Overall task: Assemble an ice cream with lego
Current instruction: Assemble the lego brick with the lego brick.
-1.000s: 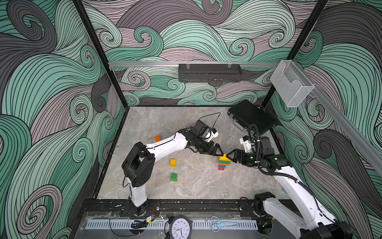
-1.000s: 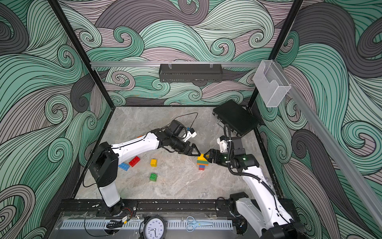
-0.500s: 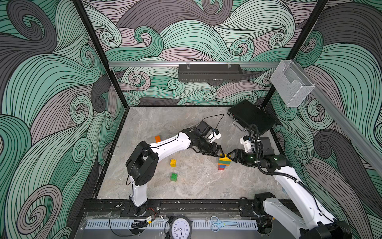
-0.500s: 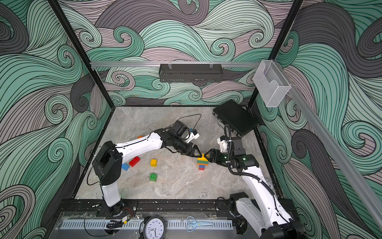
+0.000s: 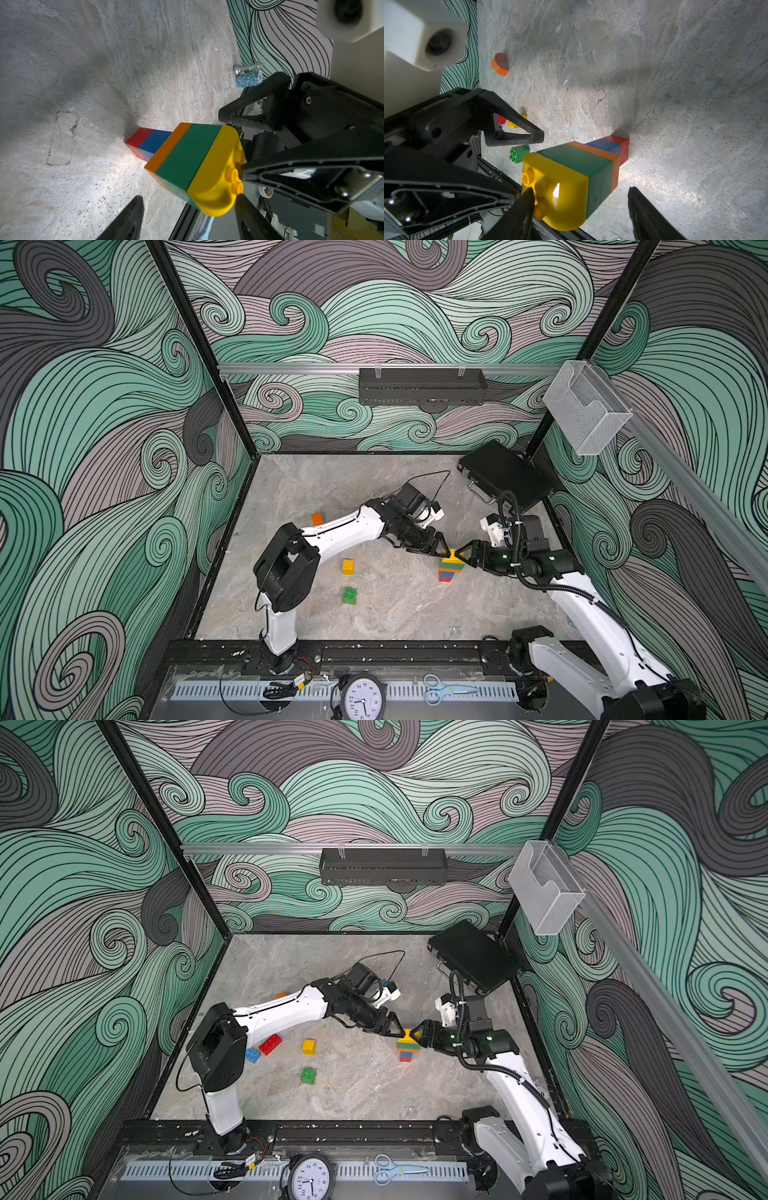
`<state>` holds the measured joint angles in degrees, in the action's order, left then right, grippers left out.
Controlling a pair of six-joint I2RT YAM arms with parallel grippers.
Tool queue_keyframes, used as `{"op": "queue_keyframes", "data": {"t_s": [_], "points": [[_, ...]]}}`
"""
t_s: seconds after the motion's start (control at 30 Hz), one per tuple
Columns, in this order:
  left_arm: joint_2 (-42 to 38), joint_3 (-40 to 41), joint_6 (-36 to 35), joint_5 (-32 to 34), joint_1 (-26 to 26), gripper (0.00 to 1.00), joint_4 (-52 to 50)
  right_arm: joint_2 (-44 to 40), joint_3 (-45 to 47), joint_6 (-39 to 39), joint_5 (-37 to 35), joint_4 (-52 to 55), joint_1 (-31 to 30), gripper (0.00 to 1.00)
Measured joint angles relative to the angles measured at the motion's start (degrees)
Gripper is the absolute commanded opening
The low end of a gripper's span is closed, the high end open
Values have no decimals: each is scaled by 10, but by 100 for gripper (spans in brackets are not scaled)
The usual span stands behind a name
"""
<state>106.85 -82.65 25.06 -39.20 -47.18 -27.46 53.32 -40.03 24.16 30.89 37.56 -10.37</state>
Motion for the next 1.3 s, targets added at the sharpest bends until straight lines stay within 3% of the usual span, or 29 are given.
{"op": "queue_keyframes", "data": {"t_s": [0.57, 0.8, 1.07, 1.3], "points": [[5, -14, 9, 0, -2, 74, 0, 2, 3, -1, 10, -5, 0, 66], [17, -21, 10, 0, -8, 67, -1, 2, 3, -1, 10, -6, 0, 66], [18, -27, 14, -5, -10, 50, 0, 2, 4, -1, 11, -7, 0, 65], [18, -27, 14, -5, -10, 44, 2, 2, 4, -1, 12, -7, 0, 64]]}}
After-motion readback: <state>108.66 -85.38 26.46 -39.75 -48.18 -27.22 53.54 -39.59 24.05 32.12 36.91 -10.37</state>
